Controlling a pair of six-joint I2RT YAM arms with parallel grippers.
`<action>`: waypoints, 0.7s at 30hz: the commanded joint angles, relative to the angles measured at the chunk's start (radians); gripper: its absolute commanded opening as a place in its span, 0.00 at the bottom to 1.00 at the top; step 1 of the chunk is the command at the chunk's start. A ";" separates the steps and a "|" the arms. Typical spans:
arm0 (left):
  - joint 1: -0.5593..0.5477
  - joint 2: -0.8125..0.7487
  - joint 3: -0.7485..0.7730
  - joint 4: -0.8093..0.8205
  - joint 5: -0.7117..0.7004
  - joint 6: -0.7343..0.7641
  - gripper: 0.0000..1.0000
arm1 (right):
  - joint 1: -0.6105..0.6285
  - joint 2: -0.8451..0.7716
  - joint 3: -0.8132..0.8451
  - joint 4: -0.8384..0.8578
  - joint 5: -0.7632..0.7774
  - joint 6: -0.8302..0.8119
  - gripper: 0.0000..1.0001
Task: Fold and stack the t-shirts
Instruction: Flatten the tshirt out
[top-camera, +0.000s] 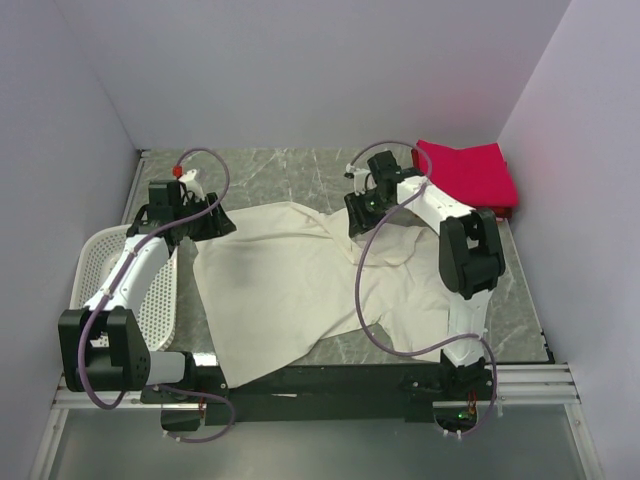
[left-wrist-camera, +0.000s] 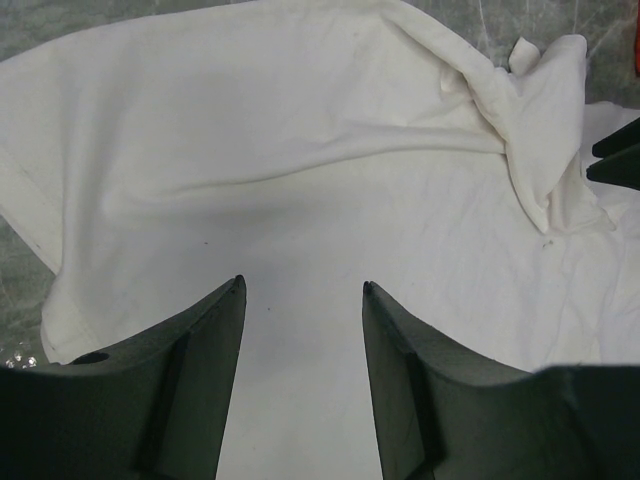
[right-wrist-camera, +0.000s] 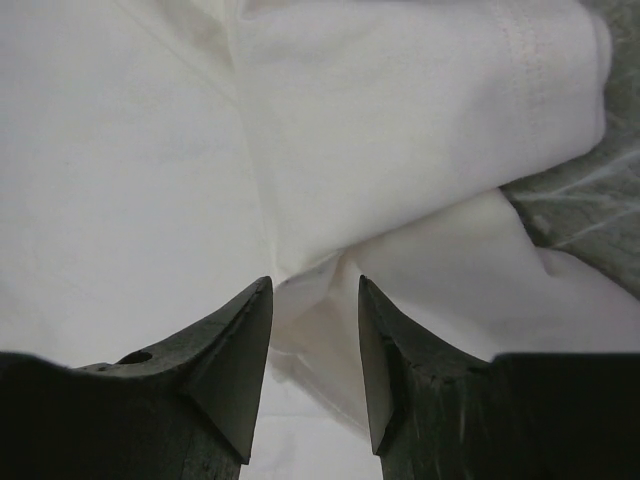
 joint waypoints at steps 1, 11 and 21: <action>0.001 -0.032 -0.005 0.026 0.018 0.017 0.56 | -0.003 -0.092 0.046 0.007 0.026 0.001 0.47; -0.001 -0.081 -0.014 0.038 -0.028 0.015 0.55 | 0.026 -0.049 0.022 -0.014 -0.011 -0.016 0.47; 0.001 -0.088 -0.014 0.038 -0.020 0.017 0.55 | 0.046 -0.001 0.023 -0.024 0.029 -0.013 0.26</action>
